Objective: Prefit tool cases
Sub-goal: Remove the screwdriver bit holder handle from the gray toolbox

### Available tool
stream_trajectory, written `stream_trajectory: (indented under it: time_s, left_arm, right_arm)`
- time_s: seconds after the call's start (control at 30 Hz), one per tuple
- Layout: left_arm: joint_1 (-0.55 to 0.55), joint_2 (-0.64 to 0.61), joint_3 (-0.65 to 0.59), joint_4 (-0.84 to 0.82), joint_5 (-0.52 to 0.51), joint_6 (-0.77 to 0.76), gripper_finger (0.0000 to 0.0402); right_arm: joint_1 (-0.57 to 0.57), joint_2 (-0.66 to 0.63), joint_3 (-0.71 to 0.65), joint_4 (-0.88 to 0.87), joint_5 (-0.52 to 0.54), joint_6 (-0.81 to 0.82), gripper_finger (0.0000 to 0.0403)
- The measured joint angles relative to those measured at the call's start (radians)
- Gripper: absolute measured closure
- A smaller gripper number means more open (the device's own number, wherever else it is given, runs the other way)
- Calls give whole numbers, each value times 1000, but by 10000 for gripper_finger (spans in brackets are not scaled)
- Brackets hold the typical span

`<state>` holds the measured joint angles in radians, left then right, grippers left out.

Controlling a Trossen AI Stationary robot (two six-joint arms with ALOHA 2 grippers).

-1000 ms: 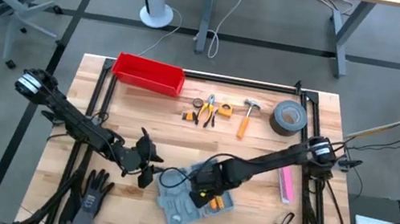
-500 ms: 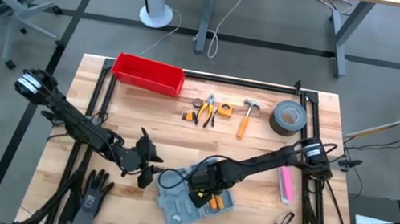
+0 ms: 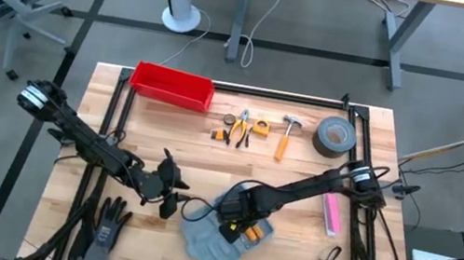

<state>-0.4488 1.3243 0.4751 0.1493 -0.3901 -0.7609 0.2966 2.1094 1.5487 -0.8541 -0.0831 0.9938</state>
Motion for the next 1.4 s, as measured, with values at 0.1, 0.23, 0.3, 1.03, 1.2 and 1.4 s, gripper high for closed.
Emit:
stream_trajectory:
  time_s: [0.1, 0.23, 0.3, 1.03, 1.2, 1.4]
  left_arm:
    - [0, 0, 0, 0, 0, 0, 220]
    - [0, 0, 0, 1, 1, 0, 215]
    - [0, 0, 0, 1, 2, 0, 214]
    - [-2, 0, 0, 1, 11, 0, 208]
    - [-2, 0, 0, 2, 11, -3, 211]
    - [-2, 0, 0, 1, 14, -4, 216]
  right_arm:
    - [1, -13, 43, -59, 32, -24, 381]
    - [-2, -30, 88, -141, 74, -44, 397]
    - [-6, -45, 107, -164, 87, -46, 397]
    - [24, -11, 108, -138, 83, -32, 284]
    - [24, -11, 91, -142, 85, -35, 264]
    - [24, -12, 56, -135, 84, -30, 267]
